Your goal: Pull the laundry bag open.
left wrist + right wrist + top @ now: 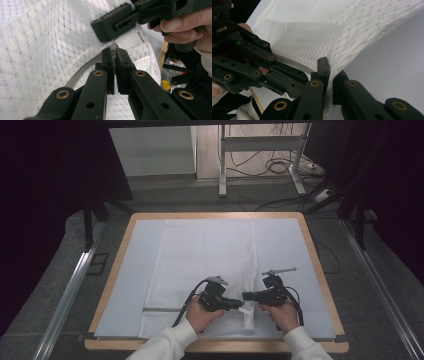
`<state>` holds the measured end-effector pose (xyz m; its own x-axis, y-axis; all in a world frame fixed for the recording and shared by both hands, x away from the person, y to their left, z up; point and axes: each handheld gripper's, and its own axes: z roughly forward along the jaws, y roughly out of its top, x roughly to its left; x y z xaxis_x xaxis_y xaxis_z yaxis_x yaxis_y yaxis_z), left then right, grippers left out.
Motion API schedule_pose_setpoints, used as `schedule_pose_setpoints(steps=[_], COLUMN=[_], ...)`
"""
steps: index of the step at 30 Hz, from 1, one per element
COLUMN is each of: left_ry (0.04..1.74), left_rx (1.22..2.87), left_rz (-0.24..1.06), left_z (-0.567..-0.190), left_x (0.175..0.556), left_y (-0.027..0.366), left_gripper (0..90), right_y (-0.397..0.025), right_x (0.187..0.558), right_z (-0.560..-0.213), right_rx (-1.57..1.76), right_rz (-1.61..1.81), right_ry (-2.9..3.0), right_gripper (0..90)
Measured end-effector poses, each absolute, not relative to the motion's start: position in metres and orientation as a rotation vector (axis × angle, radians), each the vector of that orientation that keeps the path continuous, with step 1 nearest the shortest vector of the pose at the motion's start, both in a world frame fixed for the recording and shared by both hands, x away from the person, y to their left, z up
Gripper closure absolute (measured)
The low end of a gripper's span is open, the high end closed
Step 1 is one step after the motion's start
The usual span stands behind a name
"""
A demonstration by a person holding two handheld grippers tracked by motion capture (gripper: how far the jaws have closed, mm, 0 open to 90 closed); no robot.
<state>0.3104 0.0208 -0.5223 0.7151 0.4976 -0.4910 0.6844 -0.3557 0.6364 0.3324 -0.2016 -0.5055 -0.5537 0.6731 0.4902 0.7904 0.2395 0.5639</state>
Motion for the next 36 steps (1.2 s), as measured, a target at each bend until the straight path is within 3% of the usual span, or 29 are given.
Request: schedule_pose_setpoints(steps=[36], left_ry=[0.938], left_rx=[2.037], left_rz=[-0.222], left_z=[-0.521], left_x=[0.306], left_y=[0.040], left_gripper=[87.5], right_y=[-0.207], right_x=[0.332], right_z=[-0.506], right_rx=[-1.398], right_rz=[-1.217], right_ry=[-2.354], right_gripper=[88.2])
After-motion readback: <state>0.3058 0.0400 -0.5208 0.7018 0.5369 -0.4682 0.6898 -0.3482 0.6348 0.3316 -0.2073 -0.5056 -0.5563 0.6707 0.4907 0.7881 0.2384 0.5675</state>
